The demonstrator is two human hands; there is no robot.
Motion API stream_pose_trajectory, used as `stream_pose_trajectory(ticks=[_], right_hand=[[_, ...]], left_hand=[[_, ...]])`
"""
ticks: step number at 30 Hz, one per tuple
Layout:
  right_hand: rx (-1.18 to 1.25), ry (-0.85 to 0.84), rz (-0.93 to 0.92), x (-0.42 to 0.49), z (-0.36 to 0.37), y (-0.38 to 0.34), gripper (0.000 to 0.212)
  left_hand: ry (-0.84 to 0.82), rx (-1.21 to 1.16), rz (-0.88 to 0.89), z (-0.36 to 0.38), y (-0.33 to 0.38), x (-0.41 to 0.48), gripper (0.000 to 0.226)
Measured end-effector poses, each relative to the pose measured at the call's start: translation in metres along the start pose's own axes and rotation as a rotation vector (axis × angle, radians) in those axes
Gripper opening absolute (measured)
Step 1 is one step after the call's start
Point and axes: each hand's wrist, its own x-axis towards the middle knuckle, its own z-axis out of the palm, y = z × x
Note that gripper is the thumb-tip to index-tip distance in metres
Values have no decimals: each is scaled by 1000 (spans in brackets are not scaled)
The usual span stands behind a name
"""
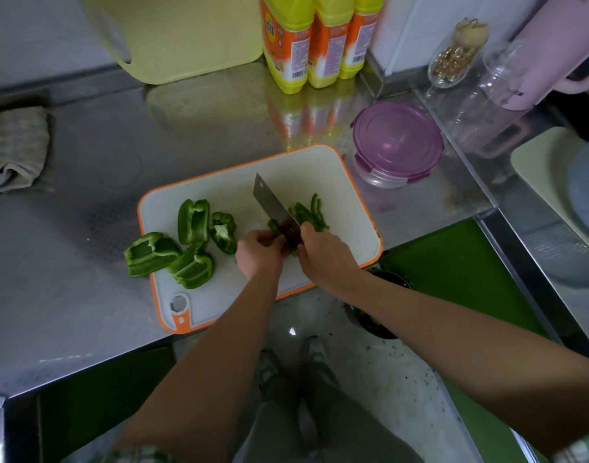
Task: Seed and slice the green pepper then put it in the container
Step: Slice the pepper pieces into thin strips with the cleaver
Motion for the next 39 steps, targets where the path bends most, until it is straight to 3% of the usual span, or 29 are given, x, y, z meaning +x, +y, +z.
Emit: stream_pose_trajectory(ticks=[24, 34, 39], right_hand=[[-57, -68, 11, -1, 4, -1, 13], [8, -17, -23, 20, 1, -2, 19], [72, 19, 50, 11, 2, 17, 13]], left_hand=[[-48, 18, 7, 0, 0, 5, 27], [-84, 53, 52, -2, -2, 8, 33], [-84, 42, 49, -2, -2, 7, 33]])
